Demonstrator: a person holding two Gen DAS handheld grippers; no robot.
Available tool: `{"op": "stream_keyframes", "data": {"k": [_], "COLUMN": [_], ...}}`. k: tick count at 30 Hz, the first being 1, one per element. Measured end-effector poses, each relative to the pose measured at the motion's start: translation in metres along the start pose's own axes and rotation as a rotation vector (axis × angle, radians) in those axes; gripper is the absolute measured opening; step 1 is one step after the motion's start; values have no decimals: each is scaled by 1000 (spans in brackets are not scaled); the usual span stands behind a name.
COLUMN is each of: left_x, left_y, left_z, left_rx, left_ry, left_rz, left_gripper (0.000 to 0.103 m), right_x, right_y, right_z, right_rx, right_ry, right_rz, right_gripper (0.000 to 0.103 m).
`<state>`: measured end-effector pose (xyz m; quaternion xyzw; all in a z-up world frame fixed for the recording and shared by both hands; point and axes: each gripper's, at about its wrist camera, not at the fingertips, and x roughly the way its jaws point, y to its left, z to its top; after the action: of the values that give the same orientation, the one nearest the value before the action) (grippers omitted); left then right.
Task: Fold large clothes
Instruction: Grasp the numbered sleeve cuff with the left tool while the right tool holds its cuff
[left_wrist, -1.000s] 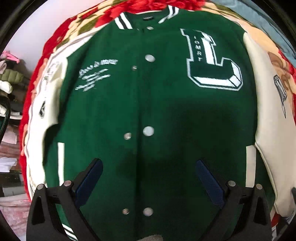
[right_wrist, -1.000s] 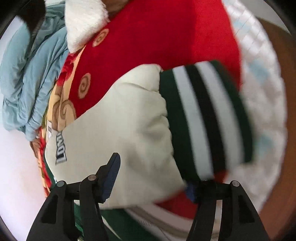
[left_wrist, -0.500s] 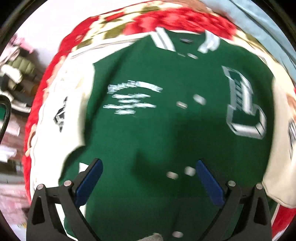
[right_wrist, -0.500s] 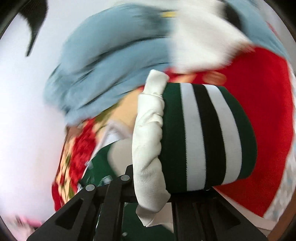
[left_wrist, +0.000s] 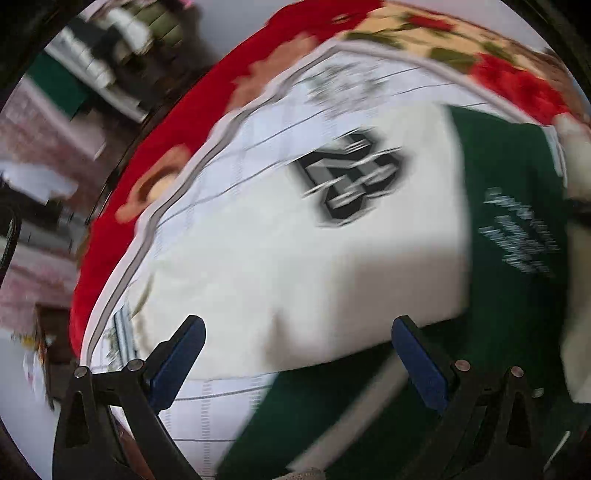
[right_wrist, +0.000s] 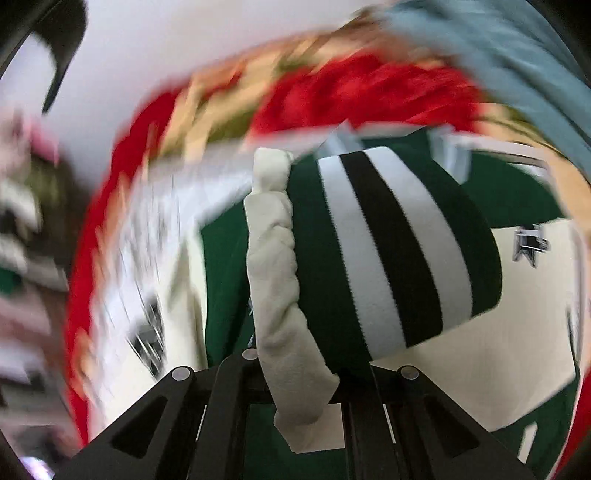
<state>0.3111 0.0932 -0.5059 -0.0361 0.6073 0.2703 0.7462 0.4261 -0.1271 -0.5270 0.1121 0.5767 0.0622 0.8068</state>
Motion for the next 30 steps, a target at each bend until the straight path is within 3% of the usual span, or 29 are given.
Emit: {"op": "stream_keyframes", "data": {"k": [3, 4, 6, 9, 10, 12, 17, 20, 22, 23, 24, 25, 27, 30], "left_x": [16, 18, 22, 28, 29, 43, 101, 135, 150, 152, 153, 154, 156, 158], "left_y": [35, 44, 71, 109, 115, 136, 160, 178, 193, 197, 204, 208, 219, 237], "left_z": [-12, -14, -23, -42, -47, -56, -61, -55, -46, -41, -33, -25, -4, 29], "left_rx": [-39, -51, -91, -219, -258, -388, -677, -840, -919, -931, -932, -922, -889, -858], "left_ry": [63, 75, 109, 188, 207, 272, 367, 364, 332, 311, 278, 249, 189, 112], "left_rz": [13, 7, -7, -86, -113, -220, -433, -454, -404, -374, -324, -284, -238, -219], "left_gripper": [103, 103, 103, 103, 103, 103, 102, 83, 74, 69, 54, 32, 15, 8], "right_x": [69, 75, 74, 37, 24, 0, -14, -2, -4, -4, -2, 0, 3, 11], "right_y": [52, 52, 63, 52, 44, 22, -18, -31, -38, -35, -33, -28, -17, 6], "right_z": [-27, -36, -50, -64, -71, -78, -90, -93, -88, -87, -84, -85, -83, -78], "right_rx": [-181, -198, -207, -148, -114, -16, 105, 123, 126, 118, 110, 98, 81, 70], "right_ry": [181, 211, 235, 196, 187, 172, 204, 227, 232, 232, 232, 232, 237, 233], "right_rz": [-28, -11, 56, 183, 225, 299, 260, 214, 206, 200, 199, 198, 194, 215], "right_gripper": [20, 36, 53, 56, 65, 71, 71, 71, 71, 71, 71, 71, 71, 71]}}
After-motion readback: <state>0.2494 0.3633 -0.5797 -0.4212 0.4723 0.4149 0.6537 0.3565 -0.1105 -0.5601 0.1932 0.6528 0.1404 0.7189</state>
